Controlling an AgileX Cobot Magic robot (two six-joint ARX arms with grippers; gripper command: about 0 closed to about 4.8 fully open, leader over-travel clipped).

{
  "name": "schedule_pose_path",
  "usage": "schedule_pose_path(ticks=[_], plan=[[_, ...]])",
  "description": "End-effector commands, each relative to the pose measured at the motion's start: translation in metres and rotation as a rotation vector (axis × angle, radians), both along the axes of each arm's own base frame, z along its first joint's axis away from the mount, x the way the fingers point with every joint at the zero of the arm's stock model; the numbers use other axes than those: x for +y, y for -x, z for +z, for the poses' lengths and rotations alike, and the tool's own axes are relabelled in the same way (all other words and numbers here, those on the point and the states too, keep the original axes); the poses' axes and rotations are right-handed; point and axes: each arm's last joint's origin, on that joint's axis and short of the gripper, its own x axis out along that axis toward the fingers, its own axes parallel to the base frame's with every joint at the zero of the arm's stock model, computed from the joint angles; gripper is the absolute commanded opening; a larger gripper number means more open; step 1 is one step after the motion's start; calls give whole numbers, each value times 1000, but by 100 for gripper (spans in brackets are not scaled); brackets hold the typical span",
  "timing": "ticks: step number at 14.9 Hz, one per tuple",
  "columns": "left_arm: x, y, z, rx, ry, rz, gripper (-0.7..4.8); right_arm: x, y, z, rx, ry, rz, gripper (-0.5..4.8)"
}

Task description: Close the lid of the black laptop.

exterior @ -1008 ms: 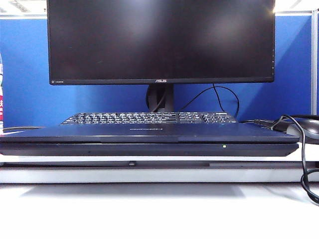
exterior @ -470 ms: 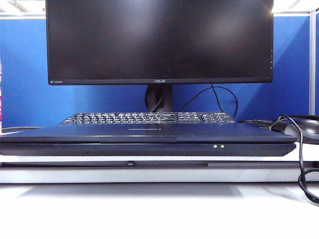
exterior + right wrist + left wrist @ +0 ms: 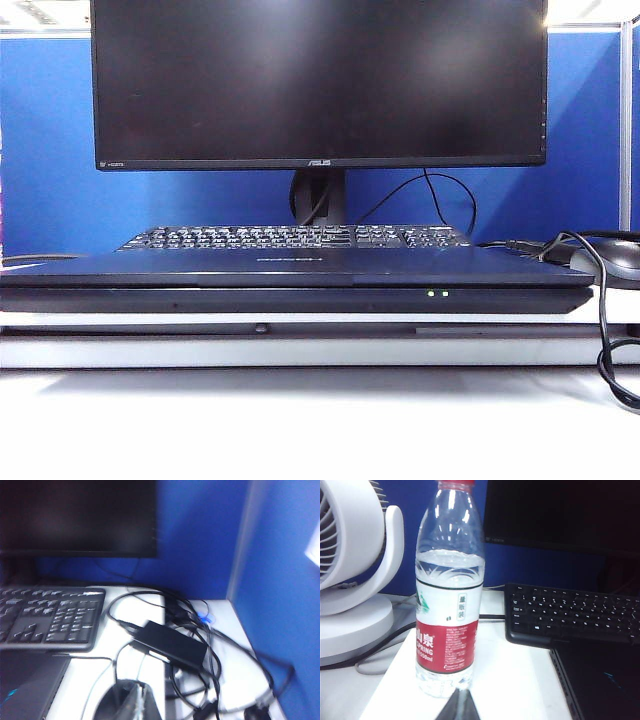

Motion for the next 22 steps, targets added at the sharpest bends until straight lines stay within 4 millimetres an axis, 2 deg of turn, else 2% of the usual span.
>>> schedule_pose_path(ticks=[1, 4, 8, 15, 22], plan=[[0, 0, 1, -15, -4, 0, -5, -4, 3, -35, -16, -28, -24, -5], [0, 0, 1, -14, -4, 0, -5, -4, -2, -67, -32, -65, -32, -5], [0, 0, 1, -14, -4, 0, -5, -4, -11, -89, -63, -78, -17, -5], [0, 0, 1, -14, -4, 0, -5, -3, -16, -112, -46, -119, -1, -5], [0, 0, 1, -14, -4, 0, -5, -2, -16, -122, -40, -119, 4, -5]])
